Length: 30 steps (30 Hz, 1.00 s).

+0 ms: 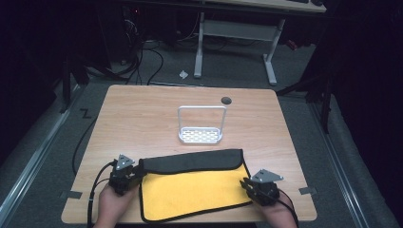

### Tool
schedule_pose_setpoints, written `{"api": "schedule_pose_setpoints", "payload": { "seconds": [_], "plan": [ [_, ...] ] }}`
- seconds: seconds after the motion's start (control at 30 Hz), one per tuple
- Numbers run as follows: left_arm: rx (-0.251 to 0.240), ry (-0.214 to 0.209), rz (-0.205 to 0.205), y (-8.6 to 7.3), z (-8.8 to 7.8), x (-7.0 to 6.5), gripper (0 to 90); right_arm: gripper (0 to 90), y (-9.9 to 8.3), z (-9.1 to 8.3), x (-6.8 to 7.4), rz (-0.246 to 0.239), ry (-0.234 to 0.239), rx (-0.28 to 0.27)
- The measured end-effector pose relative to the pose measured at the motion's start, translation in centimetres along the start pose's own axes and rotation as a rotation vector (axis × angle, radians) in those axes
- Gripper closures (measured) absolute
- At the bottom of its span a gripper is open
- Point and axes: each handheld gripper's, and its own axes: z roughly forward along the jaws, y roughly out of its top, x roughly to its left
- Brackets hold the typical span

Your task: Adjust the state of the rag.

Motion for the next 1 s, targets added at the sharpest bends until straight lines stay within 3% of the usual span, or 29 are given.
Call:
{"api": "schedule_pose_setpoints", "payload": {
  "seconds": [0.03, 0.07, 0.13, 0.2, 0.23, 0.27, 0.33, 0.47, 0.63, 0.73, 0.83, 0.87, 0.93, 0.97, 1.0],
  "plan": [
    [0.0, 0.0, 0.0, 0.0, 0.0, 0.0, 63.2, 77.1, 0.0, 0.0, 0.0, 0.0, 0.0, 0.0],
    [0.012, 0.009, -0.001, -0.6, -1.0, -0.5, 62.2, 76.2, 1.0, 1.0, -1.3, 0.021, -0.016, -0.002],
    [0.005, 0.0, 0.003, -0.5, -1.5, -0.8, 60.0, 71.7, 1.7, 1.9, -2.7, 0.086, 0.0, -0.003],
    [-0.023, -0.059, 0.014, -0.1, -1.9, -1.6, 57.3, 67.4, 2.0, 2.6, -3.7, 0.132, 0.015, -0.006],
    [-0.023, -0.059, 0.014, -0.1, -1.9, -1.6, 56.8, 67.4, 2.0, 2.6, -3.7, 0.132, 0.015, -0.006],
    [0.009, -0.057, 0.06, -0.4, -1.1, -2.5, 57.0, 65.6, 1.7, 3.2, -3.8, 0.125, 0.007, 0.016],
    [0.041, -0.032, 0.112, -0.9, -0.2, -3.1, 57.4, 65.7, 1.0, 3.2, -3.4, 0.1, -0.014, 0.004],
    [0.044, -0.024, 0.126, -1.1, -0.4, -3.5, 60.8, 67.4, -0.3, 1.9, -3.0, 0.105, -0.01, 0.014],
    [0.043, -0.059, 0.151, -2.0, -1.0, -4.7, 61.6, 67.4, -2.3, -0.3, -2.1, 0.102, -0.005, 0.021],
    [0.059, -0.066, 0.161, -1.7, -1.0, -4.9, 63.4, 66.8, -2.9, -1.3, -1.5, 0.082, -0.035, 0.009],
    [0.037, -0.109, 0.097, -0.9, -0.4, -3.9, 65.4, 69.5, -2.1, -0.8, -1.9, 0.077, -0.04, -0.001],
    [0.037, -0.109, 0.097, -0.9, -0.4, -3.9, 65.3, 70.0, -1.8, -0.5, -2.1, 0.072, -0.034, 0.0],
    [0.022, -0.154, 0.062, -0.4, -0.1, -3.5, 64.6, 71.5, -1.6, -0.2, -2.3, 0.074, -0.023, 0.003],
    [0.009, -0.215, 0.019, 0.3, 0.1, -3.1, 62.0, 73.9, -1.1, 0.2, -2.6, 0.091, 0.003, -0.004],
    [0.009, -0.215, 0.019, 0.3, 0.1, -3.1, 61.8, 75.5, -0.8, 0.4, -2.8, 0.103, 0.016, -0.012]
  ]
}}
